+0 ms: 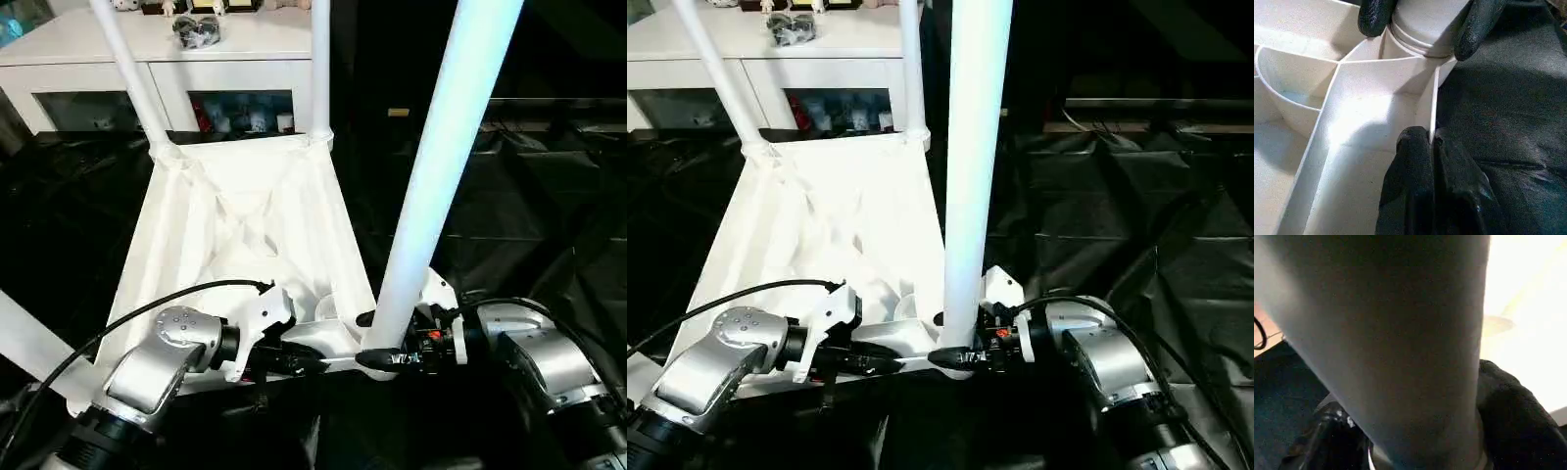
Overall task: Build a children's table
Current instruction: Rotate leg to tighten
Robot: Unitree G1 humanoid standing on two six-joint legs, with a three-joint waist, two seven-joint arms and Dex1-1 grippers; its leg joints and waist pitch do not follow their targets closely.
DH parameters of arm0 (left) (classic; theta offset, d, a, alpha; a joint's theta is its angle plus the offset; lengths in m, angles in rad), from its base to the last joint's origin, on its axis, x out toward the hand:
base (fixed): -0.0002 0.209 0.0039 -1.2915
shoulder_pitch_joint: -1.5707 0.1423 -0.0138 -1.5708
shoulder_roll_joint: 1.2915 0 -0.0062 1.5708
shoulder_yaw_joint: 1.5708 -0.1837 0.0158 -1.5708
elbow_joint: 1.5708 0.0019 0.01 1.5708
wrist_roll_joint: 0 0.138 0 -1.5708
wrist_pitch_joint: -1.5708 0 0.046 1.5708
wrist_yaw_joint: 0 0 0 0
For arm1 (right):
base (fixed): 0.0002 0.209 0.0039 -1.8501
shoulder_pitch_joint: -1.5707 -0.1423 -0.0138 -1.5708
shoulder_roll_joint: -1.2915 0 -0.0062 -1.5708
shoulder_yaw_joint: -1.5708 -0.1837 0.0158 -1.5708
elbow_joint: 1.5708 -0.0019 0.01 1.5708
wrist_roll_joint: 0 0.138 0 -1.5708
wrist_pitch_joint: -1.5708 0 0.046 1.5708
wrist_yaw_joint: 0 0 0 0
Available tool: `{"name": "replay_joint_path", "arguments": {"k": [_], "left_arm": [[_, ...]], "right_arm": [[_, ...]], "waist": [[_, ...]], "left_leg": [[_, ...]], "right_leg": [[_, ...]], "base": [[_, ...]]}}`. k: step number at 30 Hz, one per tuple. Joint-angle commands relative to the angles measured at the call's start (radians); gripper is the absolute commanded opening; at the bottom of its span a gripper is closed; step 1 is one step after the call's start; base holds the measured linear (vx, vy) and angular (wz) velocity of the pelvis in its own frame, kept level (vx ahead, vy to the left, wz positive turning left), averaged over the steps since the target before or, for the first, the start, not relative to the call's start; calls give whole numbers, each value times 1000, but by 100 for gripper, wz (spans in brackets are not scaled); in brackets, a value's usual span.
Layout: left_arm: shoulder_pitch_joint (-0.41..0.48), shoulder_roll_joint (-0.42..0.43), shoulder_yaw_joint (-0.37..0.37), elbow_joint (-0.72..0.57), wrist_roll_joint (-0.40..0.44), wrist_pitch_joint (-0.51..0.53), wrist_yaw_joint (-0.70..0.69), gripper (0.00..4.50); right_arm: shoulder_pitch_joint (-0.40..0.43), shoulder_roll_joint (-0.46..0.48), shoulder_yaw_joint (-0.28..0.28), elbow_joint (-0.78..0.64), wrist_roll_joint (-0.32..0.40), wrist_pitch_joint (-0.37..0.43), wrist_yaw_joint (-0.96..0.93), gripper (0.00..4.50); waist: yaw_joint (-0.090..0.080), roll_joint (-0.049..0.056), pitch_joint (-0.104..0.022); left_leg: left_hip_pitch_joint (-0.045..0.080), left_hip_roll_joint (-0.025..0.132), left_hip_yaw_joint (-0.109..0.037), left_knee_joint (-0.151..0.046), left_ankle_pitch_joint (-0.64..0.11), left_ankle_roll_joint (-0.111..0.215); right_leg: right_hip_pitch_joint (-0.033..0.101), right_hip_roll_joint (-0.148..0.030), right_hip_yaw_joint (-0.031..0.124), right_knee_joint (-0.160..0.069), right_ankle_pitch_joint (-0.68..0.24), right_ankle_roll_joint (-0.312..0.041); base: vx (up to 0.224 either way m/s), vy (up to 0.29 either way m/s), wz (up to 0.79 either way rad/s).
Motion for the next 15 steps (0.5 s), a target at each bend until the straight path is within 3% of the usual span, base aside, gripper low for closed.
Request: {"name": "replay_joint_path", "arguments": {"k": [1,5,6,7,8,9,10,11,12,15], "left_arm": [[-44,-56,36,-20,-31,-12,77,0],[-43,-91,43,-19,-5,-2,161,0],[-40,-115,48,-19,9,7,209,0],[-36,-133,47,-22,16,12,238,0],[-36,-133,47,-22,16,12,238,0],[-32,-146,46,-24,21,15,257,0],[-28,-184,47,-21,33,24,313,0],[-27,-188,46,-20,33,25,319,0],[-25,-236,44,-10,50,29,385,0],[-24,-264,39,-7,62,25,419,0]], "right_arm": [[28,53,66,-15,8,21,-3,266],[21,114,34,41,-38,-5,-155,261],[6,158,12,91,-76,-24,-276,259],[-16,199,-11,145,-106,-40,-395,257],[-16,199,-11,145,-106,-40,-395,257],[-30,227,-27,182,-127,-52,-479,257],[-55,284,-65,244,-139,-39,-621,257],[-57,290,-68,250,-140,-38,-635,257],[-75,341,-88,299,-167,-37,-767,257],[-85,369,-93,323,-187,-53,-829,257]], "waist": [[-3,-13,-46],[-10,-15,-43],[-14,-15,-43],[-23,-14,-40],[-26,-5,-40],[-45,-10,-39],[-49,-12,-39],[-54,-10,-38],[-63,-12,-38],[-67,-13,-37]], "left_leg": [[10,70,-29,-72,-208,65],[10,67,-31,-75,-230,44],[9,66,-31,-75,-235,40],[5,65,-34,-80,-243,32],[2,65,-39,-82,-242,20],[-5,59,-42,-85,-267,9],[-4,59,-43,-85,-273,4],[-2,58,-43,-85,-281,1],[-4,56,-46,-85,-291,-4],[8,54,-41,-80,-309,7]], "right_leg": [[35,-92,56,-87,-247,-200],[36,-95,55,-92,-309,-184],[35,-96,55,-95,-331,-175],[37,-95,53,-95,-355,-168],[39,-96,50,-92,-362,-163],[43,-94,45,-96,-391,-144],[42,-96,46,-98,-400,-141],[39,-96,47,-99,-407,-143],[42,-96,45,-101,-427,-136],[28,-95,52,-111,-458,-125]], "base": [[0,0,0],[0,0,0],[0,0,0],[0,0,0],[-34,4,-18],[-34,4,-18],[-26,5,-18],[0,0,0],[0,0,0],[0,0,0]]}}
